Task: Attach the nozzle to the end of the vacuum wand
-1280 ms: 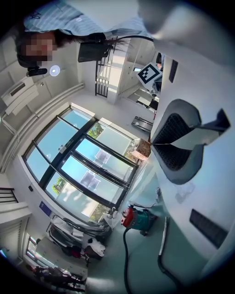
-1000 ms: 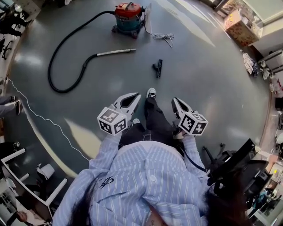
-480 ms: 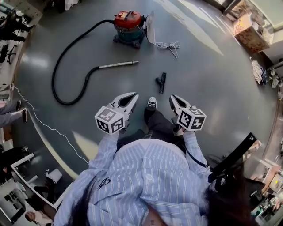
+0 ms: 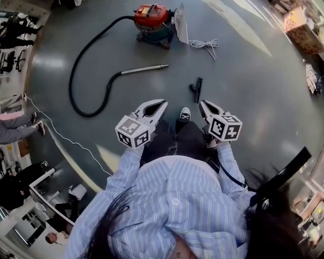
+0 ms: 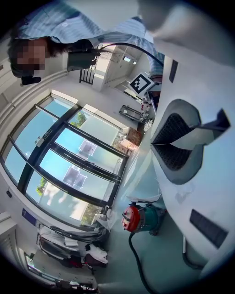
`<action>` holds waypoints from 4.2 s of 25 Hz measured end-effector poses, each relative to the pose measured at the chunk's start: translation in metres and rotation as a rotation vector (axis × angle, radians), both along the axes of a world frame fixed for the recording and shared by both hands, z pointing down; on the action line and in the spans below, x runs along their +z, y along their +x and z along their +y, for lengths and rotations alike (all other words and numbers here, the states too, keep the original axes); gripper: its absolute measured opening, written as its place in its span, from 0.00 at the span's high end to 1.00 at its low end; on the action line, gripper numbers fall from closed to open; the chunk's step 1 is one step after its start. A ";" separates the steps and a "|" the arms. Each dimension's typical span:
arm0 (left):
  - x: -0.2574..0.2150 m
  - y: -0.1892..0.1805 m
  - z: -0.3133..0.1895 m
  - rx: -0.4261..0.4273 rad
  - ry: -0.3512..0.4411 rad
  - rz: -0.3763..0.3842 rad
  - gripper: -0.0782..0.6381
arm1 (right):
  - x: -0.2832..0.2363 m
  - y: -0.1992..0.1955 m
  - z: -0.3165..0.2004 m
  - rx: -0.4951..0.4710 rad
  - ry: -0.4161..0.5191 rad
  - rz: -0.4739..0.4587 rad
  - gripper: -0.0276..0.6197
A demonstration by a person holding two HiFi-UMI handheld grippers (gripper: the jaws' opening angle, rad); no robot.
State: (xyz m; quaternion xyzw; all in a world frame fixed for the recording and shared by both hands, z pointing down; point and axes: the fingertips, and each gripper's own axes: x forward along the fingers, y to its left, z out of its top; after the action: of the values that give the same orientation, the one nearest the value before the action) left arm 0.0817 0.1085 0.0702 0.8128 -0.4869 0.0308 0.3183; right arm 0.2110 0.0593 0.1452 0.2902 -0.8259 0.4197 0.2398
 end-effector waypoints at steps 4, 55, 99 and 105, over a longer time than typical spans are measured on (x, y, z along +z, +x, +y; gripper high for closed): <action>0.022 -0.018 -0.018 0.077 -0.040 -0.008 0.88 | 0.018 -0.016 -0.007 0.037 -0.030 0.025 0.93; 0.888 -0.244 -0.224 0.720 -0.293 -0.820 0.59 | 0.819 0.064 -0.093 0.020 -0.126 0.644 0.53; 0.890 -0.152 -0.185 0.974 -0.334 -0.819 0.61 | 0.769 -0.125 -0.224 -0.779 0.507 0.964 0.53; 0.890 -0.152 -0.187 0.955 -0.306 -0.815 0.61 | 0.773 -0.144 -0.222 -0.858 0.466 0.922 0.53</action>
State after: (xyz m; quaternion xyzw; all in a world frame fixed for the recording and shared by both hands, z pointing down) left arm -0.0706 -0.0786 0.9602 0.8086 -0.1433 0.5442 0.1716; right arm 0.0673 -0.1629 0.9185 0.1299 -0.7503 -0.0691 0.6445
